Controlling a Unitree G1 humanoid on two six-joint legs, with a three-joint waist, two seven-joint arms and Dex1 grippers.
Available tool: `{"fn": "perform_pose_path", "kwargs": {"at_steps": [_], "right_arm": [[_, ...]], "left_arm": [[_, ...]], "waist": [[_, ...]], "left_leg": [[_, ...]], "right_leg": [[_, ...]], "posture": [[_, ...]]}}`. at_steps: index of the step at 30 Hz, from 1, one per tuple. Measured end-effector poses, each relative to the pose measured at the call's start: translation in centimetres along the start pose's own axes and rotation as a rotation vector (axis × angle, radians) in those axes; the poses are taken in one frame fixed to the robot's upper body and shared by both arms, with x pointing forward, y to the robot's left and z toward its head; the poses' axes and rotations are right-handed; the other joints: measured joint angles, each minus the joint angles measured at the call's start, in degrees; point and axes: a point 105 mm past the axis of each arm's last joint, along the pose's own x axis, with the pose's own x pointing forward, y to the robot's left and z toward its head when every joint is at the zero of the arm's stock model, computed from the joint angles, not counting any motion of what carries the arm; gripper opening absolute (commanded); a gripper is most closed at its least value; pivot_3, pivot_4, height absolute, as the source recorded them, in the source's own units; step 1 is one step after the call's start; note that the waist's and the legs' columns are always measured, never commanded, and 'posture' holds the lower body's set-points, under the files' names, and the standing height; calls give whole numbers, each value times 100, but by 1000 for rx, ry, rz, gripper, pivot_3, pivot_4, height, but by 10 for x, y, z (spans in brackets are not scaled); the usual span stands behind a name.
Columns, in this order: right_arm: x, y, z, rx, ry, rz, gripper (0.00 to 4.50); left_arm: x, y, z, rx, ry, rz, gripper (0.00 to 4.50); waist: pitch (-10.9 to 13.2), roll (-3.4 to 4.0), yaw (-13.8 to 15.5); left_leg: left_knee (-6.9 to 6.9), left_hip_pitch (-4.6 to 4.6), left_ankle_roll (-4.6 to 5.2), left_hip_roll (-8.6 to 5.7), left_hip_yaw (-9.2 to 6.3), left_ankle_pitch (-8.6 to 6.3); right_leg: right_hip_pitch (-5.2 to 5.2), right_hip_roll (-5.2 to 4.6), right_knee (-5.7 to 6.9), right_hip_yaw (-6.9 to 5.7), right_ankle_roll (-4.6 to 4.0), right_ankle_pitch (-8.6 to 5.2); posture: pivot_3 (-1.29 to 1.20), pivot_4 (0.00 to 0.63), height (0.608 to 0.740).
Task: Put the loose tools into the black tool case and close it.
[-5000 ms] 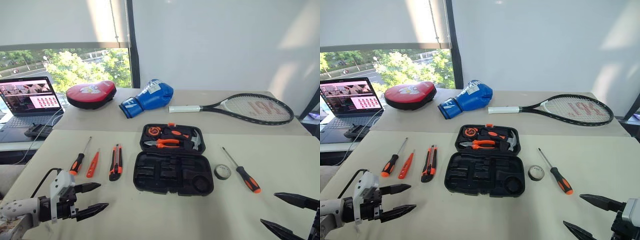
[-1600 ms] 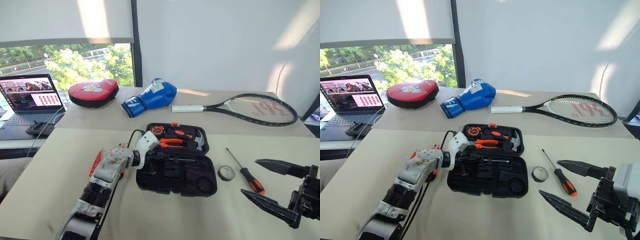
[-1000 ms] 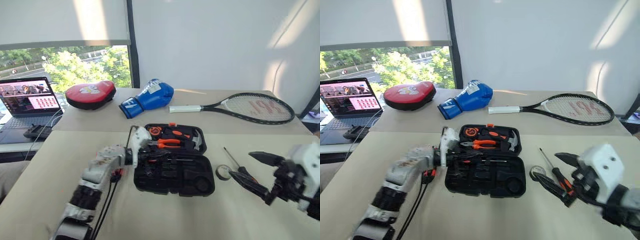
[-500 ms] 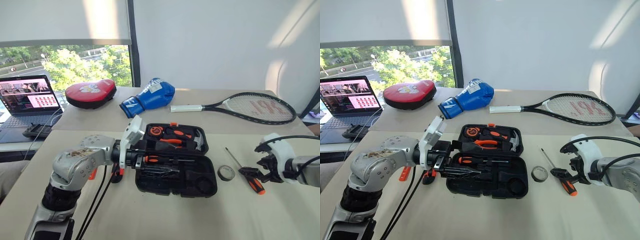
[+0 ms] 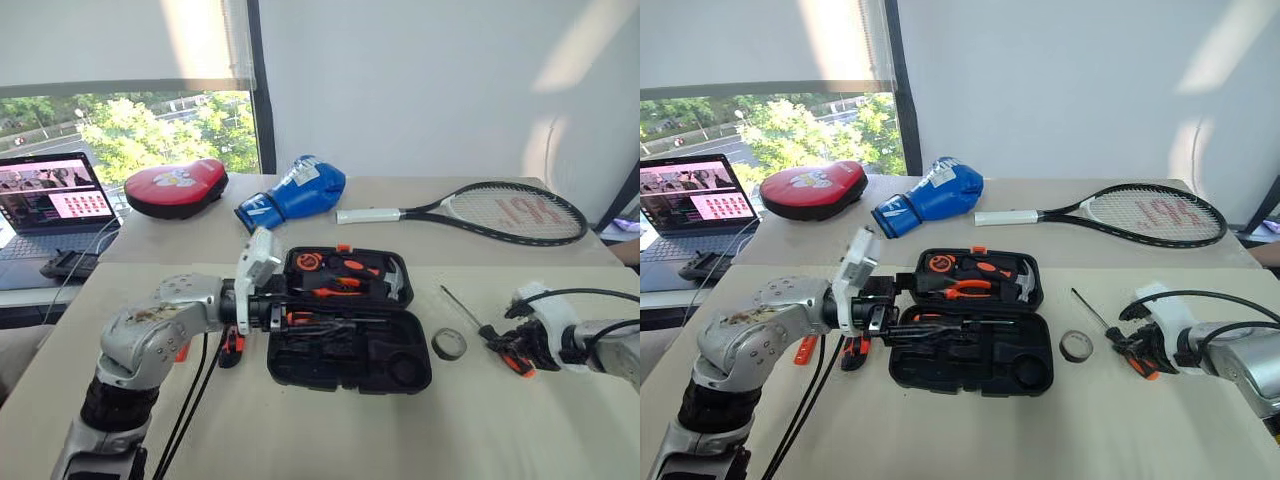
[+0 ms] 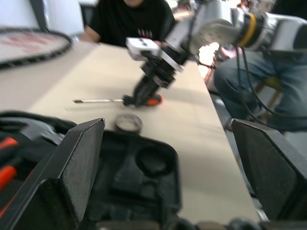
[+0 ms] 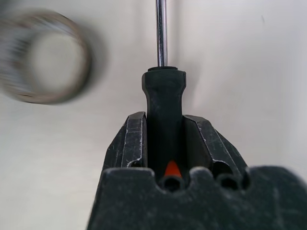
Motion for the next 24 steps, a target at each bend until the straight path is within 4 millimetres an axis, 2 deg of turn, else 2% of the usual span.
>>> {"fn": "perform_pose_path", "kwargs": {"at_steps": [2, 3, 5, 7, 10, 14, 19, 24], "right_arm": [[-10, 22, 32, -152, -65, 73, 806], [-14, 39, 53, -270, -101, 122, 806], [-13, 59, 72, -393, -140, 182, 806], [2, 76, 84, -477, -146, 247, 805], [26, 94, 86, -574, -94, 344, 805], [47, 94, 85, -664, -20, 387, 805], [57, 94, 90, -724, -6, 442, 805], [69, 100, 94, -760, -1, 469, 804]], "left_arm": [[-21, 2, -10, -53, 23, 23, 4500], [-35, 3, -13, -78, 31, 38, 4500], [-50, 2, -13, -77, 43, 44, 4500], [-63, -1, -13, -77, 53, 45, 4500], [-79, -6, -20, -99, 94, 48, 4500], [-89, -10, -25, -115, 98, 72, 4500], [-107, -18, -37, -146, 116, 142, 4500], [-110, -22, -38, -122, 120, 164, 4500]], "waist": [[6, 8, -71], [7, 7, -104], [14, -6, -112], [18, -13, -101], [24, -11, -64], [27, -13, 9], [28, -15, -38], [28, -17, -66]], "left_leg": [[-3, 6, -15, 12, 3, 2], [-6, 11, -24, 24, -1, 4], [-8, 18, -36, 33, -10, -1], [-8, 15, -35, 28, -10, -2], [-6, 11, -34, 19, -8, -2], [-3, 1, -31, 10, -10, -3], [-10, 0, -40, 11, -10, -8], [-9, 18, -49, 16, -13, -7]], "right_leg": [[-6, 11, 4, 6, -1, 0], [-5, 23, 4, 2, -2, -1], [3, 28, 2, -14, -11, -7], [1, 24, 4, -14, -17, -4], [-6, 21, 6, -13, -22, -1], [-8, 11, 3, -27, -22, 0], [-14, 11, -6, -39, -18, -3], [3, 10, 4, -47, -22, -3]], "posture": [[0, 150, 740], [0, 150, 740], [0, 150, 740], [0, 150, 740], [0, 150, 740], [0, 150, 740], [0, 150, 740], [0, 150, 740]]}}
